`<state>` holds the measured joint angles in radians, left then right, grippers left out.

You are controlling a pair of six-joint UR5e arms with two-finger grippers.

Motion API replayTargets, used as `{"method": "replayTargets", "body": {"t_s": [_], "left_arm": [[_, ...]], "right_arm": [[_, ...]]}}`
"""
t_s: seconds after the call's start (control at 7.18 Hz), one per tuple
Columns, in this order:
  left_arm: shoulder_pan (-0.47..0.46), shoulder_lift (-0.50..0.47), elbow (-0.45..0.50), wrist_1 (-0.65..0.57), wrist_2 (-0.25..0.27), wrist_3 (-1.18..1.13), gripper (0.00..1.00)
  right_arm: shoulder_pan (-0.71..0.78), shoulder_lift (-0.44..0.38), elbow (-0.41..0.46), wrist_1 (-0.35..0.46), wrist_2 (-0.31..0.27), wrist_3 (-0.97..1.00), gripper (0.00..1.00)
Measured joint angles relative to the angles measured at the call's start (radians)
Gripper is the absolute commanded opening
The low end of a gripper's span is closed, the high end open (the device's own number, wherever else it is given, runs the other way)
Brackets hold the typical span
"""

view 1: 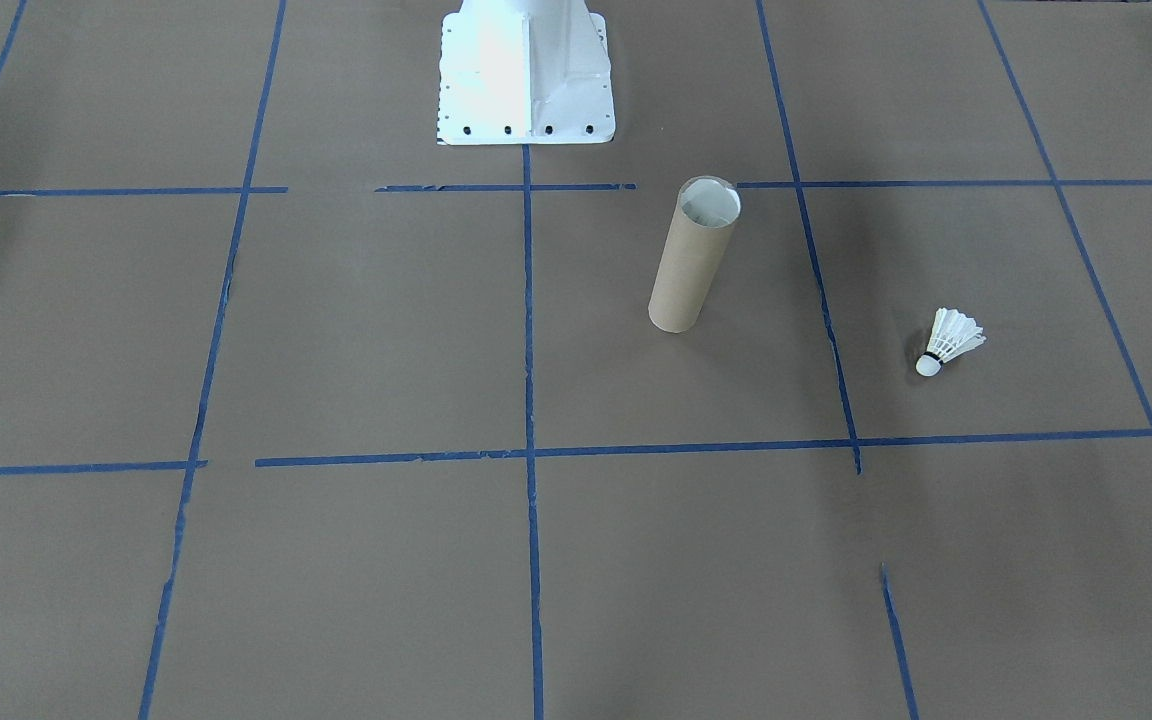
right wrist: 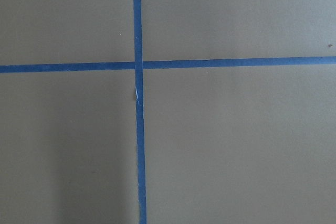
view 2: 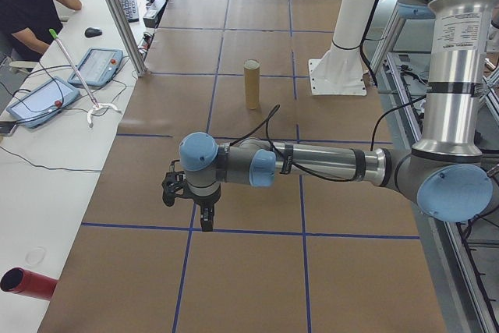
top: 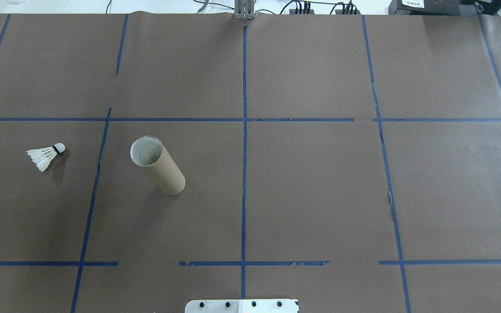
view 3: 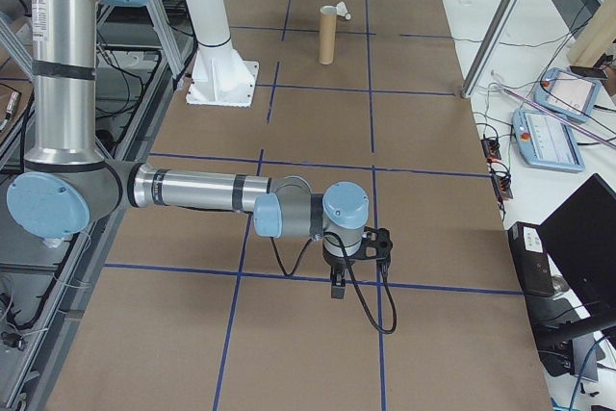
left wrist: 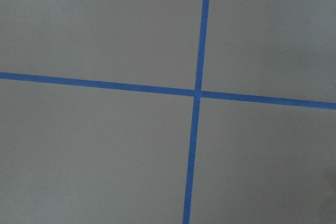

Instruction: Collect badminton balls into bucket

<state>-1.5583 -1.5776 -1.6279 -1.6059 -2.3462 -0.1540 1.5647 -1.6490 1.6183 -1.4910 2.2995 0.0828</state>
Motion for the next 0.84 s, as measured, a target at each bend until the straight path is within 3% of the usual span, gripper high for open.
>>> {"method": "replayTargets", "body": {"t_s": [0.84], "left_arm": [[0.002, -0.01, -0.024, -0.023, 0.003, -0.005, 1.0]], "right_arm": [[0.0, 0.0, 0.0, -0.001, 0.0, 0.0, 1.0]]}}
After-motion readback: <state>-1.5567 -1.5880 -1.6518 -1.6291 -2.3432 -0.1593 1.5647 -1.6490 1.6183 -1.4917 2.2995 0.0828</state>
